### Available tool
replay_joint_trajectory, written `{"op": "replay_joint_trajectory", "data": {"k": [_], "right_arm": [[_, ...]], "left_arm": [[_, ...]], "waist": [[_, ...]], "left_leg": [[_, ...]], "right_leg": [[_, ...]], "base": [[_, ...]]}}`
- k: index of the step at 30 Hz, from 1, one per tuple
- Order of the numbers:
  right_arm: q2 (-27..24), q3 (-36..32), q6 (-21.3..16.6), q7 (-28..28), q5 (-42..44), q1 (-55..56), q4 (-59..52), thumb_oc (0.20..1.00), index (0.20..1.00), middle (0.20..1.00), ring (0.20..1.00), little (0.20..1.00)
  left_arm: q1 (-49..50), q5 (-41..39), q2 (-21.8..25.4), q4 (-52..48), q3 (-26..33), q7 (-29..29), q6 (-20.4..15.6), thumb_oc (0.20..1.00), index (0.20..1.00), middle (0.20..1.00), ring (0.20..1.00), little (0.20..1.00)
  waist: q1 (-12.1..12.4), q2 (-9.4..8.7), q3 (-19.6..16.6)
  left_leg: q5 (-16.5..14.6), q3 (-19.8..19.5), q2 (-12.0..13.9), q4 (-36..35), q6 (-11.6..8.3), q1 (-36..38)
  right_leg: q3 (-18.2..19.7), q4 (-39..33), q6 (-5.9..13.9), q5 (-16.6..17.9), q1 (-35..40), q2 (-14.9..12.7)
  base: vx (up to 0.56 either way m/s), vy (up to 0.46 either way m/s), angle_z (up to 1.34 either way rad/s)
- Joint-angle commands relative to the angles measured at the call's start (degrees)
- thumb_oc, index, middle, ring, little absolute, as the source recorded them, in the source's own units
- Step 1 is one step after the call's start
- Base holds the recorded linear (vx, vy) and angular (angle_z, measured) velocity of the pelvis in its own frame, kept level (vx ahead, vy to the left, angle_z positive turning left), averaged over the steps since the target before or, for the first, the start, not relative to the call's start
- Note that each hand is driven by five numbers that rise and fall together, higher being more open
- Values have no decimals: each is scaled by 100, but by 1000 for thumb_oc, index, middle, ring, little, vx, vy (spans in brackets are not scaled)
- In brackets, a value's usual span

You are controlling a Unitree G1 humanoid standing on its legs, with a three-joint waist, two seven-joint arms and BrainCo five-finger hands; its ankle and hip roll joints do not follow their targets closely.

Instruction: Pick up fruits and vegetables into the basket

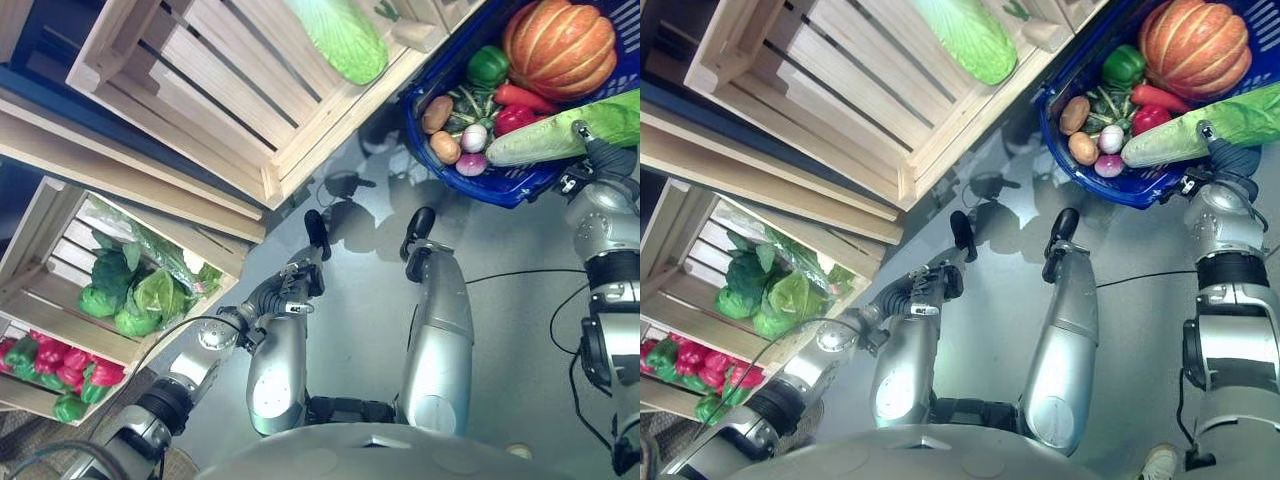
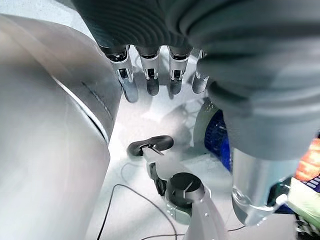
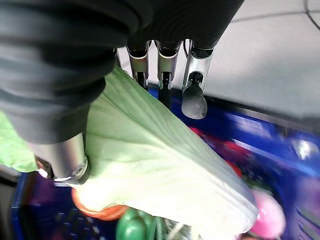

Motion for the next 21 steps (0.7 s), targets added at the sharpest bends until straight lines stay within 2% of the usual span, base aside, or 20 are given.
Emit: {"op": "replay_joint_trajectory", "data": {"k": [1, 6, 10, 11, 12, 21], "right_arm": [[-792, 295, -99, 385, 320, -76, 337, 200, 200, 200, 200, 200], [-821, 523, -33, 687, 123, -294, 696, 200, 200, 200, 200, 200], [-808, 602, 109, 669, -19, -393, 927, 209, 209, 209, 209, 209], [-808, 605, 151, 656, -6, -411, 981, 715, 715, 715, 715, 715], [-789, 609, 216, 562, 10, -452, 1072, 1000, 1000, 1000, 1000, 1000], [-561, 562, -56, -131, -194, -500, 1373, 1000, 1000, 1000, 1000, 1000]], "left_arm": [[462, -86, 75, 71, -828, 68, 122, 1000, 1000, 1000, 1000, 1000], [379, -84, 129, 81, -926, 182, 60, 1000, 1000, 1000, 1000, 1000], [319, -73, 129, 147, -990, 244, -3, 1000, 1000, 1000, 1000, 1000], [310, -67, 128, 154, -996, 252, -13, 1000, 1000, 1000, 1000, 1000], [287, -58, 122, 158, -1012, 267, -18, 1000, 1000, 1000, 1000, 1000], [215, 70, 45, 236, -1130, 410, -485, 1000, 1000, 1000, 1000, 1000]], "waist": [[-60, 587, -154], [19, 586, -154], [58, 577, -154], [66, 579, -154], [80, 584, -154], [109, 604, -154]], "left_leg": [[-1103, -41, 44, 1111, 205, -447], [-1134, -116, 32, 1238, 268, -715], [-1173, -193, 6, 1346, 303, -882], [-1182, -207, -3, 1370, 311, -918], [-1189, -219, -11, 1387, 320, -953], [-1203, -280, -25, 1421, 329, -987]], "right_leg": [[-24, -33, 357, -195, 25, 104], [-22, 48, 342, -183, -206, 113], [-17, 119, 334, -181, -341, 107], [-14, 132, 332, -180, -370, 108], [-13, 140, 331, -177, -399, 107], [2, 152, 342, -154, -405, 99]], "base": [[23, -63, 15], [3, -58, 11], [-3, -43, 6], [-12, -29, 5], [-14, -24, 5], [-8, 1, 4]]}}
